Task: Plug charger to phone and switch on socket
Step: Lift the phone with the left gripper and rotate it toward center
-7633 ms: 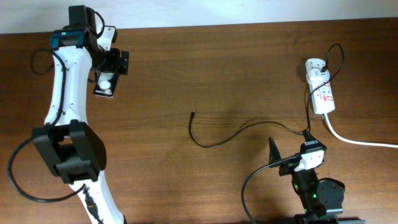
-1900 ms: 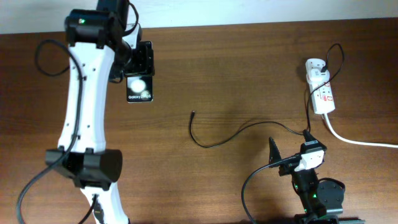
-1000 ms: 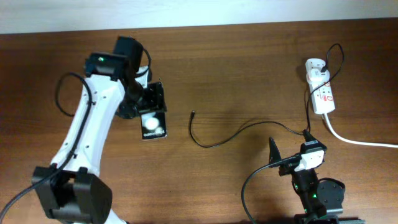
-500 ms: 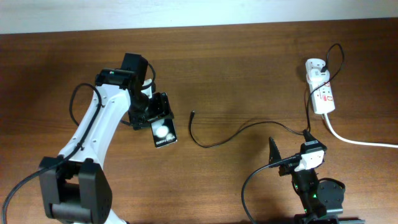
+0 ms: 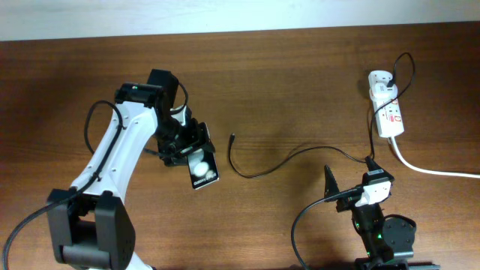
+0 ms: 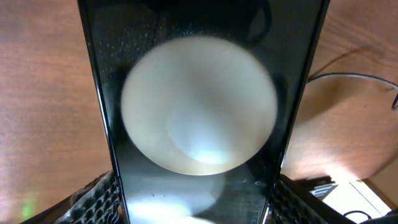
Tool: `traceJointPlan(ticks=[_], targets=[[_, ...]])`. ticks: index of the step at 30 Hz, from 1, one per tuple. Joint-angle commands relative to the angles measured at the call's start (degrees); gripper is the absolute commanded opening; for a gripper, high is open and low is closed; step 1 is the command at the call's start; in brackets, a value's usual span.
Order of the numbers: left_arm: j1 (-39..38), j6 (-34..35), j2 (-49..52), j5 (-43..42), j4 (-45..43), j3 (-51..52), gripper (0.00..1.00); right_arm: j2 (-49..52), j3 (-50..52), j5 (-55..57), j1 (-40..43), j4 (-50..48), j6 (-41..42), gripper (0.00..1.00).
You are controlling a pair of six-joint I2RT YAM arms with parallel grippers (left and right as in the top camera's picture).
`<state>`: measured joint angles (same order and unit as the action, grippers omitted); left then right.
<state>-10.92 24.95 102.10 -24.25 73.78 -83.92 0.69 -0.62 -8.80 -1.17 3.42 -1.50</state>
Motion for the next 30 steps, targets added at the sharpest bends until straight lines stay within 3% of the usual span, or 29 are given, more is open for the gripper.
traceJointPlan(ticks=[1, 3, 6, 7, 12, 17, 27, 30], targets=[[0.0, 0.3, -1.3, -1.7, 2.5, 0.1, 0.34, -0.5, 0.3, 0.6, -0.4, 0.3, 0.4, 0.99], [0.0, 0.3, -1.3, -2.3, 3.9, 0.1, 0.37, -0.5, 0.3, 0.6, -0.4, 0.3, 0.4, 0.99], [0.0, 0.4, -1.3, -9.7, 3.0, 0.1, 0.27, -0.5, 0.3, 0.6, -0.4, 0.3, 0.4, 0.99], [0.0, 2.8, -1.3, -11.5, 1.8, 0.1, 0.22, -0.5, 0.3, 0.6, -0.4, 0.3, 0.4, 0.99], [0.0, 17.2, -1.3, -11.6, -0.2, 0.1, 0.28, -0.5, 0.3, 0.6, -0.4, 0.3, 0.4, 0.99], [0.0, 23.8, -1.3, -15.3, -0.3, 0.1, 0.27, -0.5, 0.3, 0.6, -0.4, 0.3, 0.4, 0.99], [0.0, 42.4, -1.3, -14.4, -3.1, 0.1, 0.24, -0.5, 0.3, 0.6, -0.4, 0.3, 0.4, 0.99], [0.0, 44.5, -1.3, -15.1, -3.7, 0.1, 0.25, -0.5, 0.3, 0.6, -0.4, 0.3, 0.4, 0.99]])
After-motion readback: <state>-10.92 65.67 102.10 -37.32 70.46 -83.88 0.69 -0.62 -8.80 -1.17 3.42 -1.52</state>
